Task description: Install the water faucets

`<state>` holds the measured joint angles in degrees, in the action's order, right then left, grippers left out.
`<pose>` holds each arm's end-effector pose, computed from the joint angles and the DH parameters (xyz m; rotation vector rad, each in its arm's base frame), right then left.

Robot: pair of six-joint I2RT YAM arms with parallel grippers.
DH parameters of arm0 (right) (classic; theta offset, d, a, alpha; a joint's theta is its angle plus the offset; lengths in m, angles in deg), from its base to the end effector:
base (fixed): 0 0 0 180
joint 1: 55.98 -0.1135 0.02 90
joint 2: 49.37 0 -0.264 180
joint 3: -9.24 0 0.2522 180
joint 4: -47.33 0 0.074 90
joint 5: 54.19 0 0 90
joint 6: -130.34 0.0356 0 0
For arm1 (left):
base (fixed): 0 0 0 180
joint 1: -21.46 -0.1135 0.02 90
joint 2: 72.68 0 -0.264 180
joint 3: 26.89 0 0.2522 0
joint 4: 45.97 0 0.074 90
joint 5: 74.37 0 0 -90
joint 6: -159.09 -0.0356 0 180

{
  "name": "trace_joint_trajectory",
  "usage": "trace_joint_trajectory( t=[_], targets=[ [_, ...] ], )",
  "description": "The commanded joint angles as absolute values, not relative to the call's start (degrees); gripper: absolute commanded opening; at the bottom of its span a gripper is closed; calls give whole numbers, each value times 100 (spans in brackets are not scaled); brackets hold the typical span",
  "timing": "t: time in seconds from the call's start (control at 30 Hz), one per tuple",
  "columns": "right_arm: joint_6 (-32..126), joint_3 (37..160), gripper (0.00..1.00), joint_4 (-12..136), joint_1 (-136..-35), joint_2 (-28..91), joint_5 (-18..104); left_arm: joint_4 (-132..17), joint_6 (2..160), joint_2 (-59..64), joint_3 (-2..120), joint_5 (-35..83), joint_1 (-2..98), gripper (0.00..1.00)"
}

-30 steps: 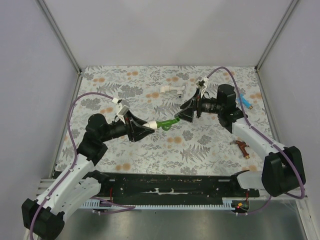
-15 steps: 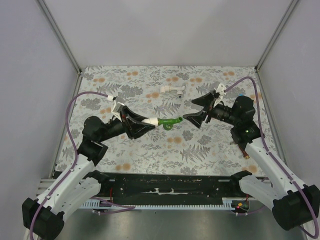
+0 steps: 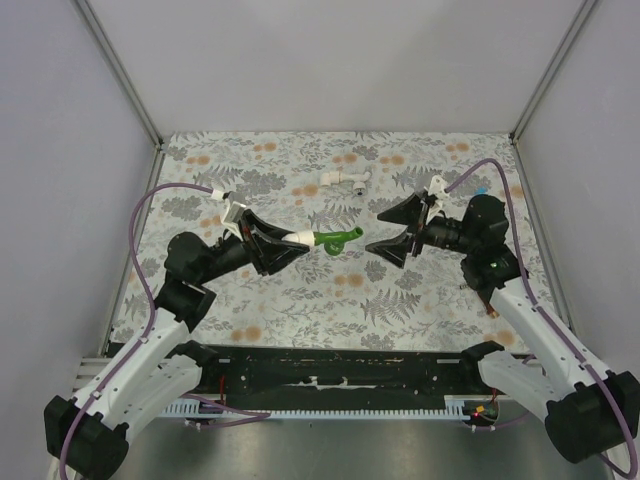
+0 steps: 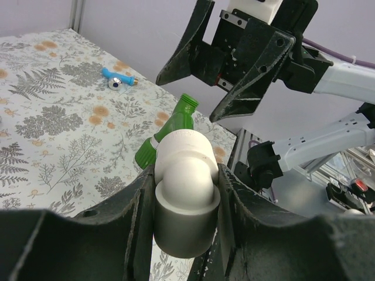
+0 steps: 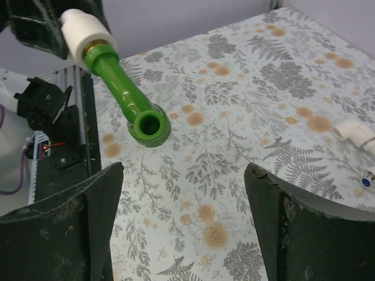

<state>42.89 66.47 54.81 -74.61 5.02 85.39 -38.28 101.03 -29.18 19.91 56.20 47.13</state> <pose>0.1950 0.0943 0.3328 -0.8878 1.4712 0.9856 0.1517 -0.0986 0.3290 0.5602 1.4586 -1.2950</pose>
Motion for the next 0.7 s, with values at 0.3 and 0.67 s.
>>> trace_joint_trajectory(
  t=[0.3,0.67],
  targets=[
    [5985,6361,89,2050,-8498,1627,9171,-2651,10706,-2777,2132,5939,4704,2],
    [7249,6774,55,1206,-8727,2313,9372,-2930,9839,-2812,2316,6317,4704,2]
  ],
)
